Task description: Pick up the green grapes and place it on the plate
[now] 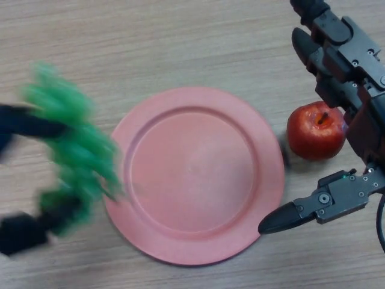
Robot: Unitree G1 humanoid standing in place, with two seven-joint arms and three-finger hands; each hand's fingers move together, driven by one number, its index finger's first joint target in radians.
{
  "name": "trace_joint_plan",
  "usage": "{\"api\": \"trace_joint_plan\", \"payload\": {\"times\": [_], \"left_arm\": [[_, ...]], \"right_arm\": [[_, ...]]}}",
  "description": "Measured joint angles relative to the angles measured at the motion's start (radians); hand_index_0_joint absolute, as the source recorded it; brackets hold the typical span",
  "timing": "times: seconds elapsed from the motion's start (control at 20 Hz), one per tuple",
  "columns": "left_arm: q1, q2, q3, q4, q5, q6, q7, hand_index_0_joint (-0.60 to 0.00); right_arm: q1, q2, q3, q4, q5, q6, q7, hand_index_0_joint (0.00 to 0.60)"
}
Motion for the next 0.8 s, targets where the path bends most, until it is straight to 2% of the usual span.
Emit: {"api": "trace_joint_plan", "payload": {"times": [0.05,0.15,0.2,0.25,0.3,0.4,0.6,0.75,0.8], "left_arm": [[-0.002,0.0,-0.021,0.007,0.023,-0.001,-0.007,-0.6],[-0.033,0.0,-0.022,0.005,0.011,0.009,-0.007,-0.4],[-0.038,0.0,-0.023,-0.011,0.005,0.018,-0.006,-0.251],[-0.037,0.0,-0.033,-0.027,-0.038,0.053,-0.006,-0.151],[-0.037,0.0,-0.035,-0.039,-0.119,0.117,-0.005,-0.008],[-0.037,0.0,-0.036,-0.051,-0.159,0.202,0.0,0.0],[-0.041,0.0,-0.041,-0.065,-0.171,0.259,-0.011,0.0],[-0.084,0.001,-0.01,-0.126,-0.331,0.448,-0.064,0.0],[-0.12,0.009,0.023,-0.152,-0.413,0.528,-0.068,0.0]], "right_arm": [[0.001,-0.007,0.0,0.0,0.0,0.0,0.0,0.0],[0.008,-0.01,-0.002,0.0,0.005,0.0,-0.001,0.0],[0.015,-0.01,-0.003,-0.001,0.005,0.0,-0.001,0.0],[0.019,-0.01,-0.003,0.0,0.005,0.0,-0.001,0.0],[0.021,-0.01,-0.003,-0.001,0.005,0.0,-0.001,0.0],[0.024,-0.01,-0.003,-0.001,0.004,0.0,-0.001,0.0],[0.023,-0.009,-0.002,-0.001,0.003,0.0,-0.001,0.0],[0.013,-0.005,0.003,-0.001,-0.012,0.0,0.001,0.0],[0.008,-0.001,0.003,-0.001,-0.015,0.0,0.001,0.0]]}}
